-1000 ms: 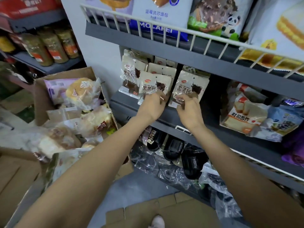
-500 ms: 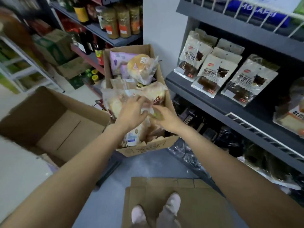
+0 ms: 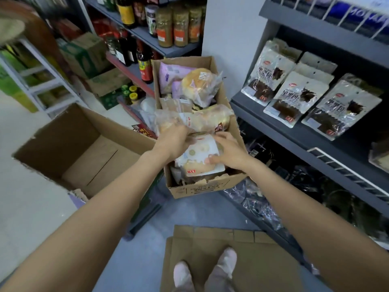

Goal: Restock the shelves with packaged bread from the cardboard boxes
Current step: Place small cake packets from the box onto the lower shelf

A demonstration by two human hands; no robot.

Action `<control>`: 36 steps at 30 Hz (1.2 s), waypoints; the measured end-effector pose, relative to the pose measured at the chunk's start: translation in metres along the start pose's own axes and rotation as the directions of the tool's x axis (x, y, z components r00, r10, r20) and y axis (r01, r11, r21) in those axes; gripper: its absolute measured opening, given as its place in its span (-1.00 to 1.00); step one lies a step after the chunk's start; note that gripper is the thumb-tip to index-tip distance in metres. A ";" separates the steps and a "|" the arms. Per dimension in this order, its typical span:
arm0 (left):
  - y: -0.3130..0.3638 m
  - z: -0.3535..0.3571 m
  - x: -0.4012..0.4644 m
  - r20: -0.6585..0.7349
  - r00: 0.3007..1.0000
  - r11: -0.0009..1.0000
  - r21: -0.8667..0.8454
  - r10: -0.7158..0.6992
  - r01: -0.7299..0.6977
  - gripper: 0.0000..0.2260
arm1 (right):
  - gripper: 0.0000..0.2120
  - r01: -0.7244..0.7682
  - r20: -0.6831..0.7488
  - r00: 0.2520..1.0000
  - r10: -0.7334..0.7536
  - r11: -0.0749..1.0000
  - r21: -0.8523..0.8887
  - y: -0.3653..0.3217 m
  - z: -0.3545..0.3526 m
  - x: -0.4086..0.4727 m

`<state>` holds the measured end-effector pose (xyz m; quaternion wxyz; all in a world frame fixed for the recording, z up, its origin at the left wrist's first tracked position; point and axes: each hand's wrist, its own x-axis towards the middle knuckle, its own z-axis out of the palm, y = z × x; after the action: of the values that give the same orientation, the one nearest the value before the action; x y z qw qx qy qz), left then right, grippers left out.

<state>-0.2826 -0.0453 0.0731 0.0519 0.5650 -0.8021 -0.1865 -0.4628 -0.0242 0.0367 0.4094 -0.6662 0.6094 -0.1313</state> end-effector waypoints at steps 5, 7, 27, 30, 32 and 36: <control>0.061 -0.003 0.038 -0.267 0.960 0.969 -0.200 0.088 -0.145 -0.77 | -0.47 -0.005 -0.269 0.958 0.100 0.943 0.333 0.023 -0.041 -0.029; 0.094 0.005 0.057 -0.331 0.939 0.954 -0.240 0.096 -0.182 -0.62 | -0.57 0.006 -0.403 0.897 0.180 0.908 0.419 0.040 -0.058 -0.042; 0.265 0.115 0.187 0.242 0.961 0.976 -0.200 0.132 -0.084 -0.27 | -0.48 -0.257 -0.747 0.481 0.458 0.889 0.380 0.227 -0.201 -0.047; 0.264 0.118 0.184 0.169 0.976 0.982 -0.155 0.137 -0.111 -0.36 | -0.24 -0.526 -0.855 0.316 0.412 0.825 0.204 0.219 -0.188 -0.041; 0.265 0.115 0.179 0.102 0.984 0.985 -0.100 0.149 -0.138 -0.45 | -0.17 -0.591 -0.944 0.222 0.245 0.803 0.069 0.211 -0.184 -0.043; 0.263 0.113 0.176 -0.008 0.985 0.985 -0.014 0.172 -0.172 -0.54 | -0.17 -0.499 -0.967 0.233 -0.103 0.841 -0.210 0.204 -0.175 -0.044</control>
<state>-0.6117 -0.1044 0.0405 0.0746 0.4939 -0.8463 -0.1853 -0.7340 -0.0352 0.0174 -0.2120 -0.4376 0.8227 -0.2946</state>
